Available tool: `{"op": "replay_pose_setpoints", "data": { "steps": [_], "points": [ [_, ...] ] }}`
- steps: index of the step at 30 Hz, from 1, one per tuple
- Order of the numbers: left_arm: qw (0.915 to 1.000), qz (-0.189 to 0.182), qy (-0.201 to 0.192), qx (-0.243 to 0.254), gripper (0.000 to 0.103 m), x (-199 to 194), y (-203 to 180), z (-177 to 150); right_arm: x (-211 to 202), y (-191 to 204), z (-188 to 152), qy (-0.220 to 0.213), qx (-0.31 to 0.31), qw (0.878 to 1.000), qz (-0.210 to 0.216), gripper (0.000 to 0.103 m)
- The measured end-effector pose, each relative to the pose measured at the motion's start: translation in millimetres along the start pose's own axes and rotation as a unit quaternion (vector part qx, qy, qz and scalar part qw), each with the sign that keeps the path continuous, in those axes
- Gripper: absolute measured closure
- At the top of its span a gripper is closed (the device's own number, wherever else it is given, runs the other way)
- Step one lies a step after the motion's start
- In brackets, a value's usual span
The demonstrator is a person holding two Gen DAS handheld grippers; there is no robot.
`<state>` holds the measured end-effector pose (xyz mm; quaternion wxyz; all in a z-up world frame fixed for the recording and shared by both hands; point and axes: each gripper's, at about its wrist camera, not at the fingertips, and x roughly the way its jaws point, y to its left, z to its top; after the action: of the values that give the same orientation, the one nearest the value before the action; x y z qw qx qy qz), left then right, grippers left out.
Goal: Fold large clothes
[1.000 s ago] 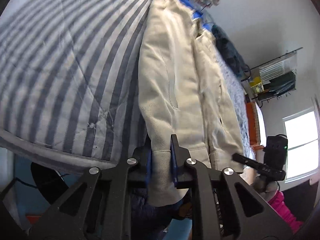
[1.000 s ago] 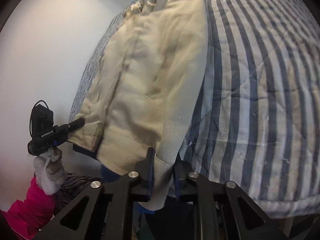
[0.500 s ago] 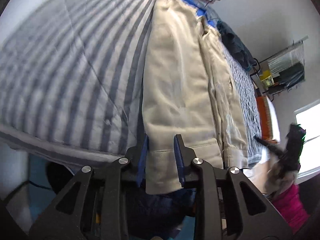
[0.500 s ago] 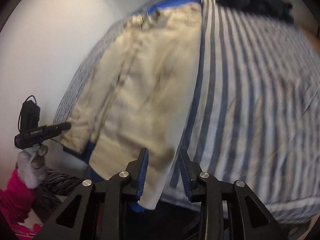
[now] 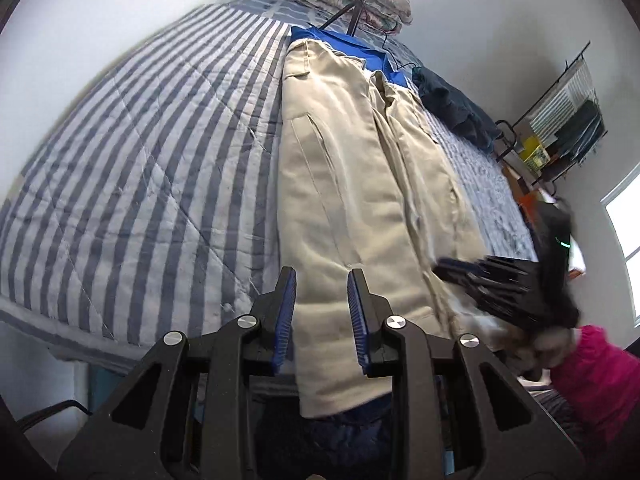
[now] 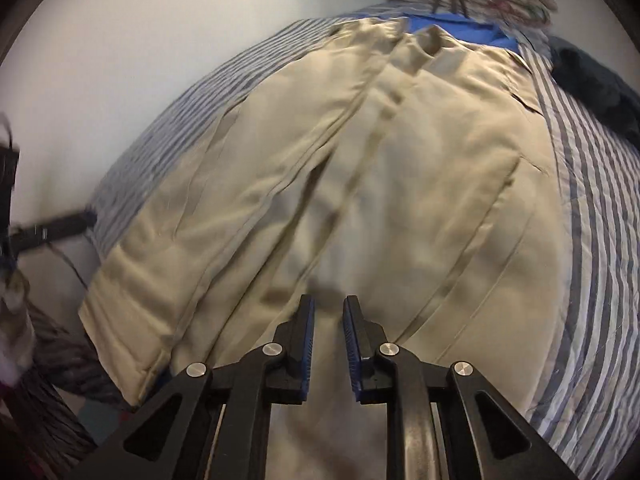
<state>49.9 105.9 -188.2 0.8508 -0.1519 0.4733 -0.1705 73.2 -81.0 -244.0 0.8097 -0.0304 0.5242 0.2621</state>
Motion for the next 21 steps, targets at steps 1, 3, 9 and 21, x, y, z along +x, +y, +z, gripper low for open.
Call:
{"op": "replay_pose_setpoints", "data": {
  "steps": [1, 3, 9, 21],
  "points": [
    [1.0000, -0.005, 0.003, -0.003, 0.078, 3.3, 2.6, 1.9, -5.9, 0.7, -1.2, 0.003, 0.001, 1.000, 0.017, 0.087],
    [0.9992, -0.020, 0.024, -0.027, 0.078, 13.0, 9.9, 6.8, -28.2, -2.1, -7.1, -0.005, 0.008, 0.999, 0.036, 0.085],
    [0.9830, -0.078, 0.108, -0.127, 0.052, 38.7, 43.6, 22.5, -91.2, -43.9, -46.9, -0.074, 0.060, 0.995, -0.022, 0.063],
    [0.9597, -0.136, 0.142, -0.201, 0.050, 59.6, 70.3, 17.0, -76.3, -108.9, -74.7, -0.011, 0.206, 0.978, 0.036, 0.055]
  ]
}}
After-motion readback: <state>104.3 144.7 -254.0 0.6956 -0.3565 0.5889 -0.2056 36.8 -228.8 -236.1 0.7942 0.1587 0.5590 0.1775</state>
